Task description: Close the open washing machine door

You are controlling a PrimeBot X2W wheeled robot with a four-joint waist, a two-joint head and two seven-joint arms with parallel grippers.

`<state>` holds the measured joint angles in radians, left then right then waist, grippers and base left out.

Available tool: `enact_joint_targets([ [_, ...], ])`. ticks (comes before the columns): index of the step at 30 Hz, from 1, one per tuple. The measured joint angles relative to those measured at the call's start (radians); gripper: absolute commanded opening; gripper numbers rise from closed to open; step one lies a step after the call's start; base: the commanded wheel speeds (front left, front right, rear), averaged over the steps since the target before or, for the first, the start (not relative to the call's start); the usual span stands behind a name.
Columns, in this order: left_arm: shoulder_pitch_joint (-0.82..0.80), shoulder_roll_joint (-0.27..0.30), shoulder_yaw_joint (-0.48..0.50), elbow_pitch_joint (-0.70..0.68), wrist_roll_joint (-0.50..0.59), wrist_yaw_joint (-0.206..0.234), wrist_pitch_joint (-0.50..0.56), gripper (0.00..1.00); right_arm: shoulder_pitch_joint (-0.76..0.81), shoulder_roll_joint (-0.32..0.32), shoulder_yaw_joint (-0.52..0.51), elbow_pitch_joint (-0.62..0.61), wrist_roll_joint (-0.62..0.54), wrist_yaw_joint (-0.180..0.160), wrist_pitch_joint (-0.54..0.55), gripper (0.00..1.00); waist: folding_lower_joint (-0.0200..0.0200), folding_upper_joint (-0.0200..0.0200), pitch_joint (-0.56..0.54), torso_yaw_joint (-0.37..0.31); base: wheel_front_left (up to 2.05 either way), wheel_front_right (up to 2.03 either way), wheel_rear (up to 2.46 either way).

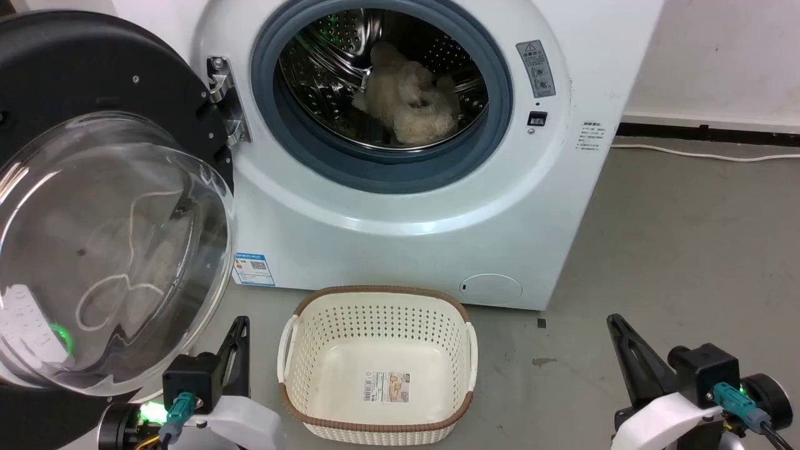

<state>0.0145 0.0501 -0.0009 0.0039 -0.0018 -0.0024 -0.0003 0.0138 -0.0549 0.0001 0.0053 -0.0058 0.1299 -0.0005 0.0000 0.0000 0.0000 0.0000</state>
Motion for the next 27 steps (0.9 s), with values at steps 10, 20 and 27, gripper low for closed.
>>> enact_joint_targets([
  [10, 0.000, 0.000, 0.000, 0.000, 0.000, 0.000, 0.000, 0.00, 0.000, 0.000, 0.000, 0.000, 0.000, 0.000, 0.000, 0.00, 0.0000, 0.0000, 0.000, 0.000, 0.00, 0.00, 0.00],
  [20, 0.000, 0.000, 0.001, 0.000, 0.000, 0.000, 0.000, 0.00, 0.000, 0.000, 0.001, 0.000, 0.000, 0.000, 0.000, 0.00, 0.0000, 0.0000, 0.000, 0.000, 0.00, 0.00, 0.00],
  [27, 0.000, 0.000, 0.001, 0.000, 0.000, 0.000, 0.000, 0.00, 0.000, 0.000, 0.001, 0.000, 0.000, 0.000, 0.000, 0.00, 0.0000, 0.0000, 0.000, 0.000, 0.00, 0.00, 0.00],
])
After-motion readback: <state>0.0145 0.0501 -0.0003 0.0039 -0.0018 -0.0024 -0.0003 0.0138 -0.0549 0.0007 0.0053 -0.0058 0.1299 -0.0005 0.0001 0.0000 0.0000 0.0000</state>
